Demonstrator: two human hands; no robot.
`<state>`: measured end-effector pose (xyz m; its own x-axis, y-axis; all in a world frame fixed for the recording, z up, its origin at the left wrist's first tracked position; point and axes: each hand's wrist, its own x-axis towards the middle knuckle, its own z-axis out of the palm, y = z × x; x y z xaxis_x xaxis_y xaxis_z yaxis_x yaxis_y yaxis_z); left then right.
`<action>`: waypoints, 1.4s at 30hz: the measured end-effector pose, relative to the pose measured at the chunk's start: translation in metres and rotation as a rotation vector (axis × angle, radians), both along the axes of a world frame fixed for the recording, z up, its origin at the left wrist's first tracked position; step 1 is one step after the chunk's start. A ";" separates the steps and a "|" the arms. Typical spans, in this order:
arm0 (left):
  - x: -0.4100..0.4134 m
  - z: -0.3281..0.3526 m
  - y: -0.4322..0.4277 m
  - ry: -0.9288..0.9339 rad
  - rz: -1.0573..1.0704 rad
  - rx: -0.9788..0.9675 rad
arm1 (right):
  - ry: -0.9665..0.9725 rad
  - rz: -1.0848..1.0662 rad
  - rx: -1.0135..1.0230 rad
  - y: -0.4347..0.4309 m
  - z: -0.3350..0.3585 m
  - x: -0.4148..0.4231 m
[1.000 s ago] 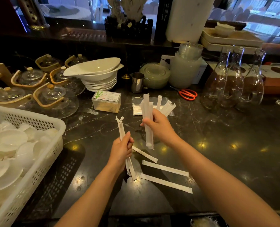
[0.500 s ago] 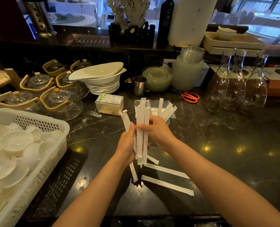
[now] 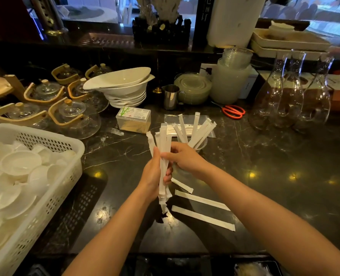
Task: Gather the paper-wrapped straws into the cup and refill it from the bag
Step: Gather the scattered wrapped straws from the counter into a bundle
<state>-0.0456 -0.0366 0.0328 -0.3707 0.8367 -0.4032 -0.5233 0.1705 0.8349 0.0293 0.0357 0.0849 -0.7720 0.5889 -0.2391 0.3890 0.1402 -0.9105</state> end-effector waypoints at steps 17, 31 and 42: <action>0.000 -0.017 -0.012 0.140 -0.030 -0.005 | -0.199 0.119 0.224 0.023 -0.018 0.024; 0.002 -0.025 -0.028 0.154 0.211 -0.154 | -0.813 0.414 0.620 0.011 -0.068 0.090; 0.007 -0.029 -0.035 0.150 0.234 -0.164 | -0.836 0.483 0.744 -0.009 -0.074 0.091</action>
<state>-0.0388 -0.0716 0.0039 -0.6110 0.6501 -0.4518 -0.4371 0.1988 0.8772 0.1201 0.0267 0.0109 -0.7191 0.4887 -0.4940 0.5804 0.8134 -0.0402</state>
